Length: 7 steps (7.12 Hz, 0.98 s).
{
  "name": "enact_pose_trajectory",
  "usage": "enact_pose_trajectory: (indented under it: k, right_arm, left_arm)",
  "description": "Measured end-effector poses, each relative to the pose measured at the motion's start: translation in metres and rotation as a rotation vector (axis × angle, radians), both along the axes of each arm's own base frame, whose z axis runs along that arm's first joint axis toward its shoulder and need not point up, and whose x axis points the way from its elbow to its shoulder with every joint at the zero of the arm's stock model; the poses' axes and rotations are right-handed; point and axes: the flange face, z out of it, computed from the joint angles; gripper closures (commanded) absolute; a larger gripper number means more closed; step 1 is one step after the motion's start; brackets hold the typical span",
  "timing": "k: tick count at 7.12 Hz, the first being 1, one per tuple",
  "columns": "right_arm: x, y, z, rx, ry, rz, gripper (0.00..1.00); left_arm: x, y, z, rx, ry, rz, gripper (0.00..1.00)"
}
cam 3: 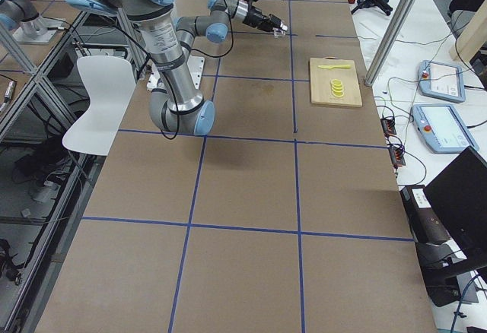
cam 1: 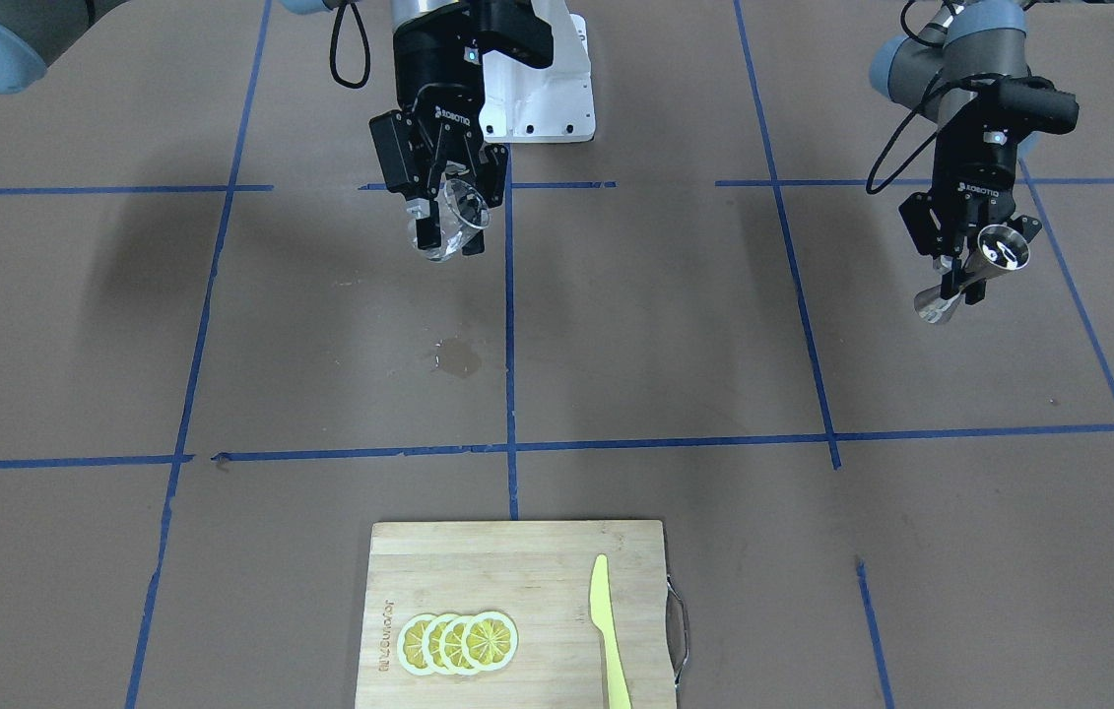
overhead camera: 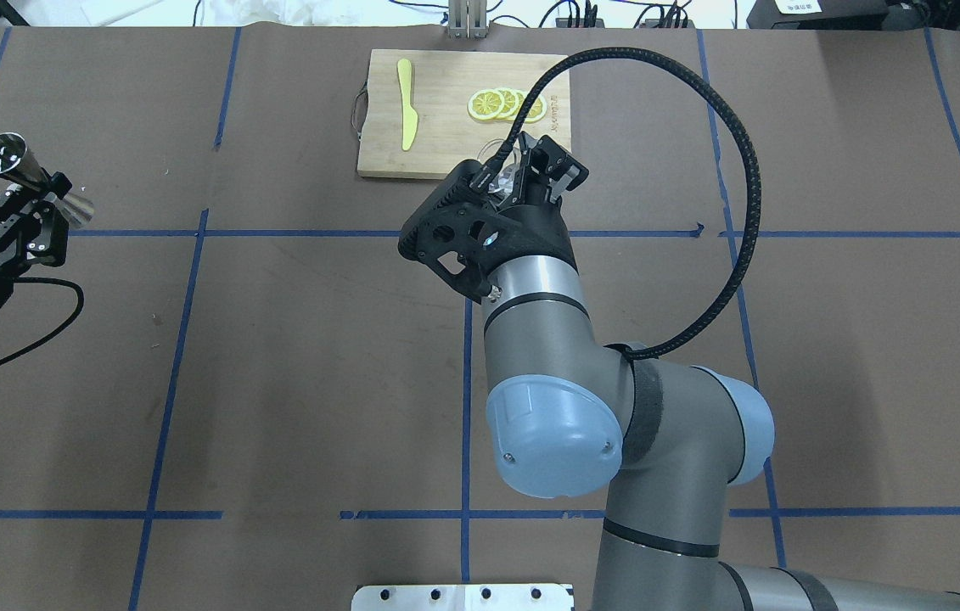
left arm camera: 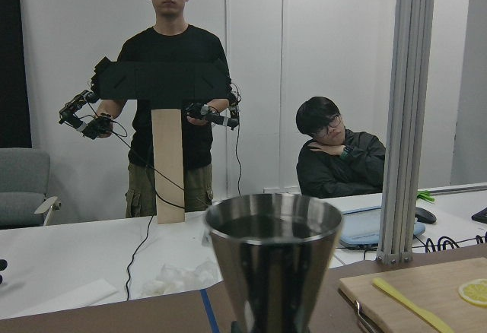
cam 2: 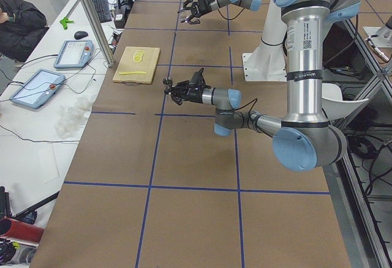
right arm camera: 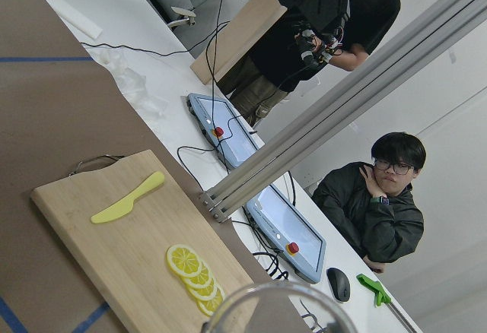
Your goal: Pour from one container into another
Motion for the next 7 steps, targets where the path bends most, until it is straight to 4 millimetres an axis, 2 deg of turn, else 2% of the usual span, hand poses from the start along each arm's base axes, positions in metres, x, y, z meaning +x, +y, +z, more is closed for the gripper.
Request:
enact_pose_trajectory:
  k: [2,4,7]
  right_arm:
    - [0.0,0.0,0.001,0.0,0.001,0.0,1.0]
    - [0.0,0.0,0.001,0.0,0.001,0.0,1.0]
    - [0.0,0.0,0.001,0.0,0.001,0.0,1.0]
  left_arm:
    - [0.01,0.015,0.01,-0.013,-0.011,0.026,1.0]
    - [0.028,0.033,0.006,-0.016,0.025,0.081,1.0]
    - [0.025,0.04,0.005,-0.049,0.09,-0.069,1.0]
